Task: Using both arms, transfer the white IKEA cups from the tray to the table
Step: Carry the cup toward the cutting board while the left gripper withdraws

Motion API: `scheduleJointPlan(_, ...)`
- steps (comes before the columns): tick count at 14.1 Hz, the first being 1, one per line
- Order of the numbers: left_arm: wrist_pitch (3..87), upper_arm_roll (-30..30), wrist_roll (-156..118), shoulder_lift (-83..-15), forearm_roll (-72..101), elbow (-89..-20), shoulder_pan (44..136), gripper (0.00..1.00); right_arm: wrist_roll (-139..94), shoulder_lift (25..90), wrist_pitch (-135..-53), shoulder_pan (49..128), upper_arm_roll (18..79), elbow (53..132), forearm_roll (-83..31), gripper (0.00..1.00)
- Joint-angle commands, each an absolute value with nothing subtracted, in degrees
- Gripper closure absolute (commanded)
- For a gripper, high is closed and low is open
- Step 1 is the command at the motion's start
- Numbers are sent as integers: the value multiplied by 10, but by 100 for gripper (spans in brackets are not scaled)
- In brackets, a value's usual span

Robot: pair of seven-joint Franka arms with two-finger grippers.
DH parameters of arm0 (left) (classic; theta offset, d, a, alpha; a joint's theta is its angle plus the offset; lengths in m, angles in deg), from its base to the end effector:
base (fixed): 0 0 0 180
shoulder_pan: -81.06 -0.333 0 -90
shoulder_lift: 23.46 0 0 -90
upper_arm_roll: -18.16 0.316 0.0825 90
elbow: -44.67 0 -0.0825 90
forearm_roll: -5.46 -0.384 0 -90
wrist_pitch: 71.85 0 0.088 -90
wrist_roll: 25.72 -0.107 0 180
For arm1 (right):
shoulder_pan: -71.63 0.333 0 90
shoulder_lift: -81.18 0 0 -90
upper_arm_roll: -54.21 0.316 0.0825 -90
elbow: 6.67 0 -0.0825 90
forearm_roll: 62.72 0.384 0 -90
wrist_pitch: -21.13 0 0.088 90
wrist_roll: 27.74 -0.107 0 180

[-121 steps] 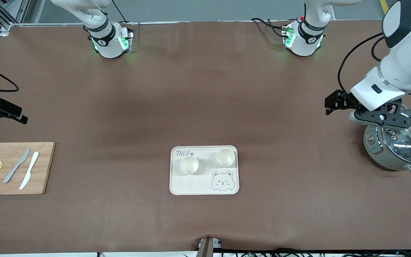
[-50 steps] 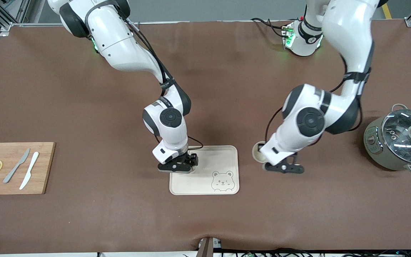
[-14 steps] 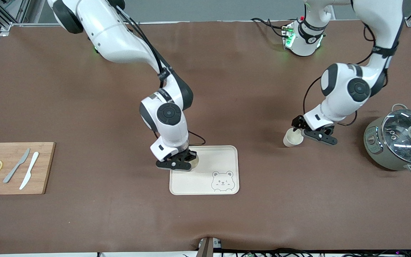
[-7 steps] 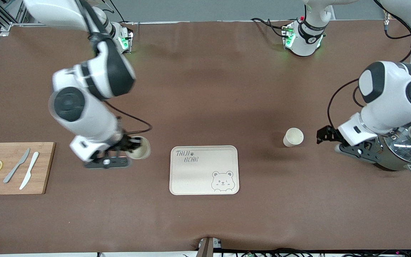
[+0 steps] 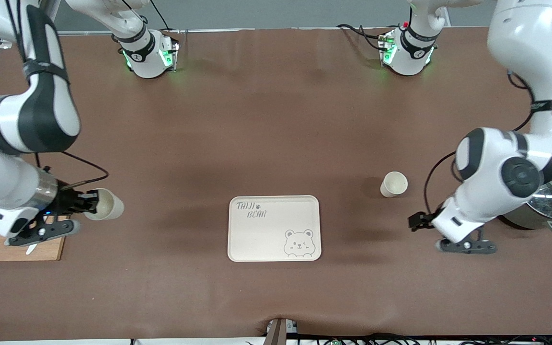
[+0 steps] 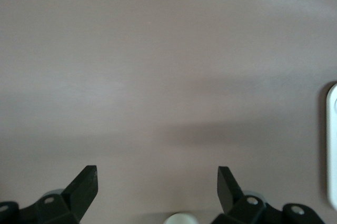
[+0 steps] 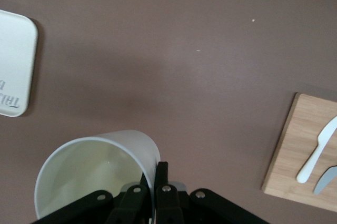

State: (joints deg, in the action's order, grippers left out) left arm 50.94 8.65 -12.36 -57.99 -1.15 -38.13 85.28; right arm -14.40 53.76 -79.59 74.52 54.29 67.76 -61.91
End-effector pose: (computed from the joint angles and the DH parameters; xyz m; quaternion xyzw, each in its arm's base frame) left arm 0.7092 -0.1451 0.3498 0.9985 -0.0151 0.0515 0.0083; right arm 0.6964 0.0372 0.4687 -0.9900 -0.1404 0.0092 0.0081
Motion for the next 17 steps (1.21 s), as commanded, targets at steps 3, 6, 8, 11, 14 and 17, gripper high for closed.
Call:
scheduleJointPlan(3, 490, 136, -23, -659, -48, -286, 934, 0, -119, 539, -920, 717, 555, 779, -601, 100)
scheduleJointPlan(6, 477, 158, -21, -654, -43, -272, 947, 0, -80, 510, -984, 698, 556, 803, -597, 100)
scheduleJointPlan(8, 398, 157, -26, -615, -41, -267, 937, 0, -49, 482, -1007, 682, 556, 803, -568, 100)
scheduleJointPlan(11, 300, 134, -102, -516, 12, -269, 882, 0, -28, 445, -1042, 675, 556, 804, -560, 100)
scheduleJointPlan(14, 196, 137, -190, -405, 41, -296, 855, 0, -29, 430, -1060, 679, 557, 813, -559, 100)
scheduleJointPlan(17, 119, 180, -257, -319, 78, -309, 852, 0, -31, 429, -1119, 689, 557, 854, -545, 100)
